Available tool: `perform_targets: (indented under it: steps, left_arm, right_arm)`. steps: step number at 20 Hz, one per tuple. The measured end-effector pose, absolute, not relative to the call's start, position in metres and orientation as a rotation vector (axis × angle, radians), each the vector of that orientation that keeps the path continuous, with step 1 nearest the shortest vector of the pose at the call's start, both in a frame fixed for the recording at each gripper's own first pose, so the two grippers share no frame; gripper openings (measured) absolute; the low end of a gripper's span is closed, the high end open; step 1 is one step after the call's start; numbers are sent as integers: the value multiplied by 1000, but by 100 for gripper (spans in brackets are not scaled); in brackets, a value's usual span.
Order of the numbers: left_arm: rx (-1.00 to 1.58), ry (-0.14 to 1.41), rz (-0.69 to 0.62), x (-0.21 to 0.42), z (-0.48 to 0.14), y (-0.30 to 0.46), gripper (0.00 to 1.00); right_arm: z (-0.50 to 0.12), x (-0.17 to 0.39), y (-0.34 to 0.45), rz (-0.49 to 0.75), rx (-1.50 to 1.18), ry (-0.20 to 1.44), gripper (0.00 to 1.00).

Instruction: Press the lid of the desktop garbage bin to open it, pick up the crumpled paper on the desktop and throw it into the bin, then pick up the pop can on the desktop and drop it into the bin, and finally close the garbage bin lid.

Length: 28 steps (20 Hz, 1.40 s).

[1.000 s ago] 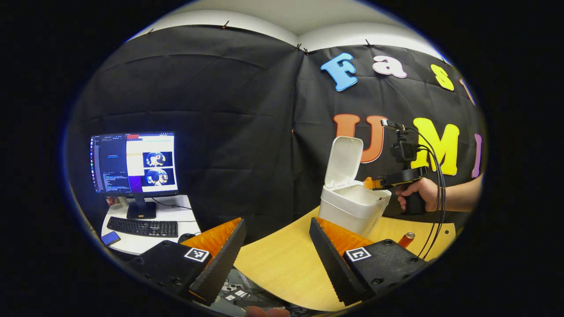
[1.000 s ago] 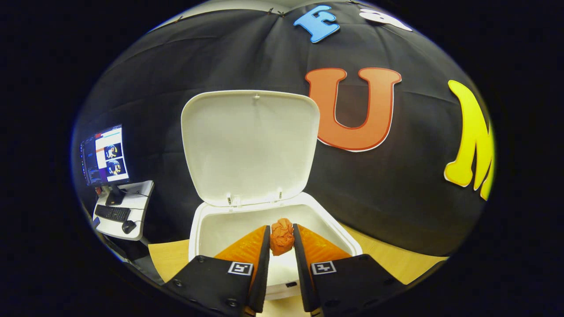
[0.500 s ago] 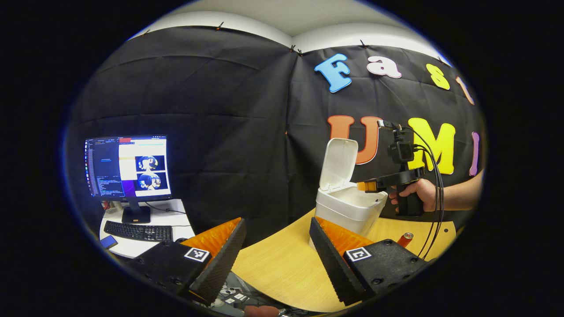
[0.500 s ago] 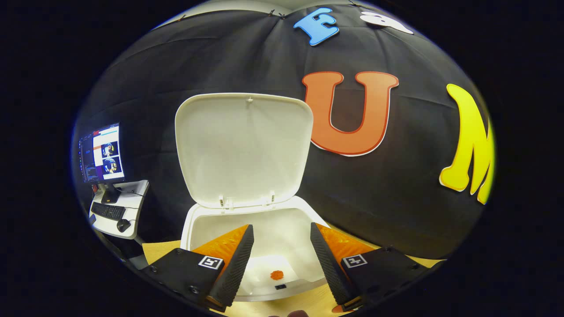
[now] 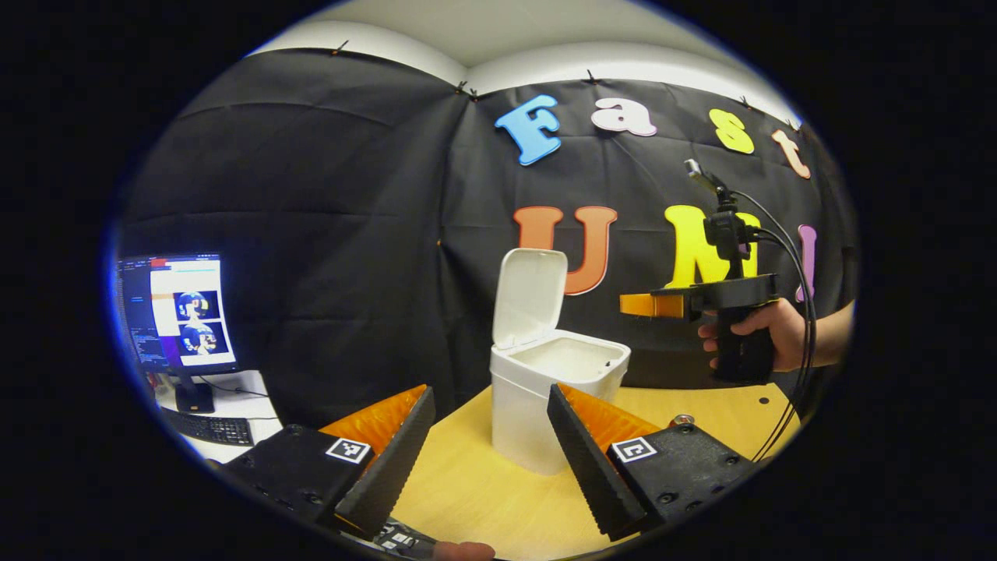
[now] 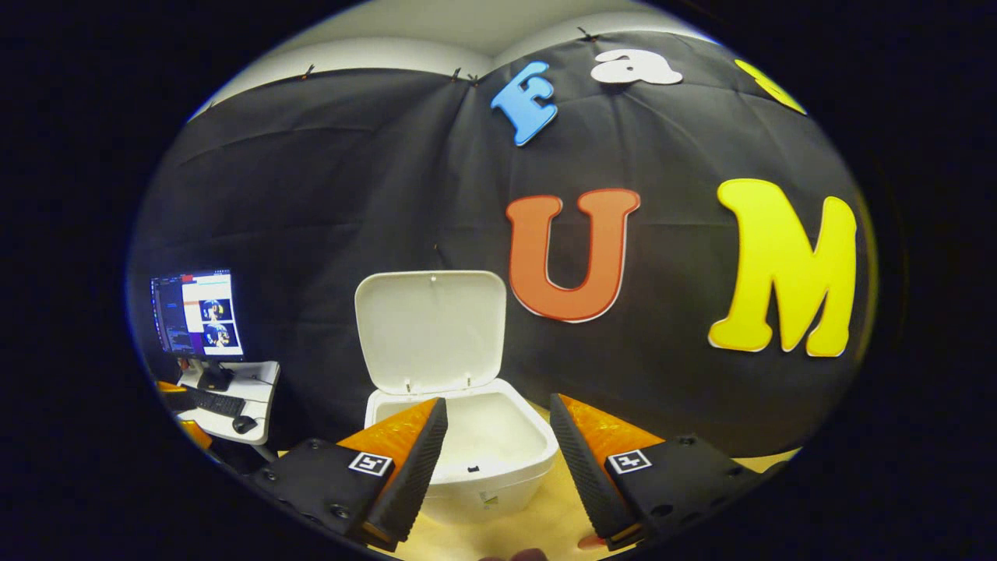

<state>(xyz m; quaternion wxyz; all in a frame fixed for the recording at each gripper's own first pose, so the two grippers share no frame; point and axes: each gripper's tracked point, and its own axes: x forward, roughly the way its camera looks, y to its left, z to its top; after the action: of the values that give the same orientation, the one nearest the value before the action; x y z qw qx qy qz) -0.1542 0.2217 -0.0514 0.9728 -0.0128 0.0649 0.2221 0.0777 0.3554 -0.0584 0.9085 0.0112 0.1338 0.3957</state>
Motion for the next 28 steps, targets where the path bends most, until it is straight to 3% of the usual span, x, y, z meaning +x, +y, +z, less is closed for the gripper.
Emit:
perform_targets:
  steps: [6,17,23,28]
  left_arm:
    - [18,123,268,-108,-60,172,96]
    - [59,139,2,-58,-103,58,96]
    - [72,177,-86,-32,-143,9,96]
    - [46,232,-91,-13,-174,-7,96]
  right_arm:
    - [-36,75,245,663,30,220,84]
    - [-58,32,55,335,12,260,84]
    - [-62,2,-9,176,38,276,85]
    - [-72,-19,-35,129,14,304,84]
